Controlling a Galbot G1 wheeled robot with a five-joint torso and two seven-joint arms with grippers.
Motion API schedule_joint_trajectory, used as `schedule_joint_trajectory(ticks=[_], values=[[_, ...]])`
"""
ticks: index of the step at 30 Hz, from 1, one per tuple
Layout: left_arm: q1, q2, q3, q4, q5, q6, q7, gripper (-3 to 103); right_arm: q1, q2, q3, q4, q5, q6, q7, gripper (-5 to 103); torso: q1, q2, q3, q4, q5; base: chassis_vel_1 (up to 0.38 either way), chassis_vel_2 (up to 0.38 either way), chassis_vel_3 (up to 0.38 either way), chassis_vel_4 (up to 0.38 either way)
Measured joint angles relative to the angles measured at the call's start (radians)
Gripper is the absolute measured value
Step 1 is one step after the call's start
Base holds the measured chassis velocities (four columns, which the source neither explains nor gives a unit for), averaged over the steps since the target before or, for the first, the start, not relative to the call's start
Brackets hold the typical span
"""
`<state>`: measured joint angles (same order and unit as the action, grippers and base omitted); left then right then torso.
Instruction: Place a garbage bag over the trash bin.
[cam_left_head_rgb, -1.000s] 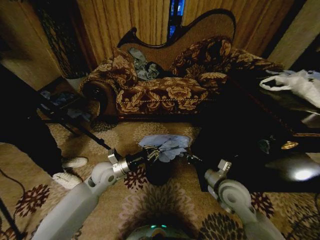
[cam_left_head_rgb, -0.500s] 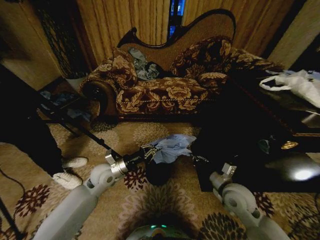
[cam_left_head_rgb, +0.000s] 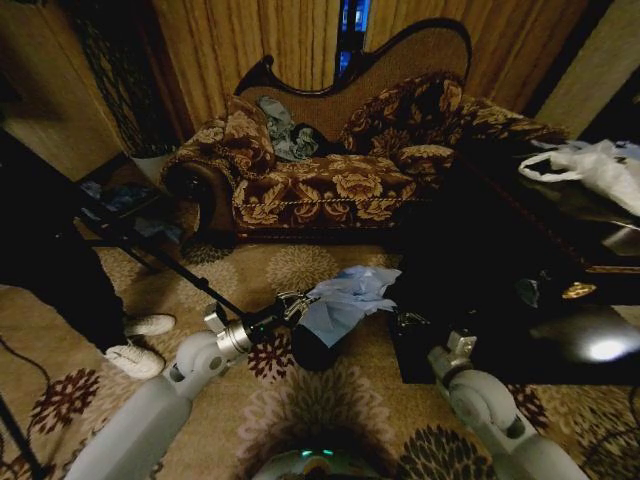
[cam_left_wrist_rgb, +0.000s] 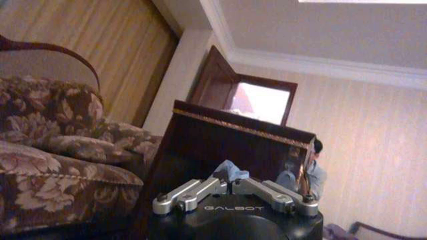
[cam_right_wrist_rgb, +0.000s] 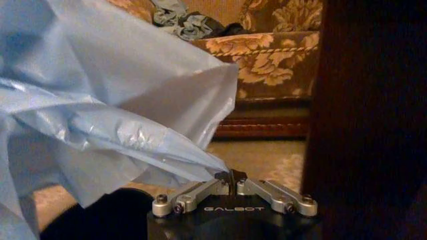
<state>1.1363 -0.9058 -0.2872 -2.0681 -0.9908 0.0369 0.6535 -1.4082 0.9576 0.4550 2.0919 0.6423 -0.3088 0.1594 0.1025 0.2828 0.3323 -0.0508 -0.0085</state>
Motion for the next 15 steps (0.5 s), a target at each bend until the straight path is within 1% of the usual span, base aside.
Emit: schedule_joint_trajectory(ticks=[2,3,5,6,8,10,15], values=[[0.012,-0.004,-0.017,-0.004,-0.008,0.0,-0.001,0,-0.009,0.002,0.012,-0.009,-0.043,0.007,-0.004,0,0.0,0.0,0.0,0.0,0.0,0.0,0.0,0.0,0.0],[0.012,-0.004,-0.017,-0.004,-0.008,0.0,-0.001,0,-0.009,0.002,0.012,-0.009,-0.043,0.007,-0.004,0,0.0,0.0,0.0,0.0,0.0,0.0,0.0,0.0,0.0],[0.032,-0.005,-0.041,-0.009,-0.016,-0.002,-0.001,0,-0.02,0.002,0.031,-0.017,-0.094,0.01,-0.005,0,0.0,0.0,0.0,0.0,0.0,0.0,0.0,0.0,0.0],[0.032,-0.005,-0.041,-0.009,-0.016,-0.002,-0.001,0,-0.02,0.002,0.031,-0.017,-0.094,0.01,-0.005,0,0.0,0.0,0.0,0.0,0.0,0.0,0.0,0.0,0.0],[0.058,-0.006,-0.079,-0.013,-0.032,-0.01,-0.001,0,-0.035,0.0,0.051,-0.024,-0.13,0.014,-0.009,0,0.0,0.0,0.0,0.0002,-0.0003,0.0,0.0,0.0,0.0],[0.067,-0.008,-0.095,-0.014,-0.04,-0.013,-0.003,0,-0.041,0.0,0.055,-0.023,-0.135,0.014,-0.01,0,0.0,0.0,0.0,-0.0002,0.0001,0.0,0.0,0.0,0.0],[0.093,-0.023,-0.169,0.006,-0.077,-0.021,-0.015,0,-0.062,0.005,0.064,-0.015,-0.147,0.017,-0.022,0,0.0,0.0,0.0,0.0,-0.0001,0.0,0.0,0.0,0.0]])
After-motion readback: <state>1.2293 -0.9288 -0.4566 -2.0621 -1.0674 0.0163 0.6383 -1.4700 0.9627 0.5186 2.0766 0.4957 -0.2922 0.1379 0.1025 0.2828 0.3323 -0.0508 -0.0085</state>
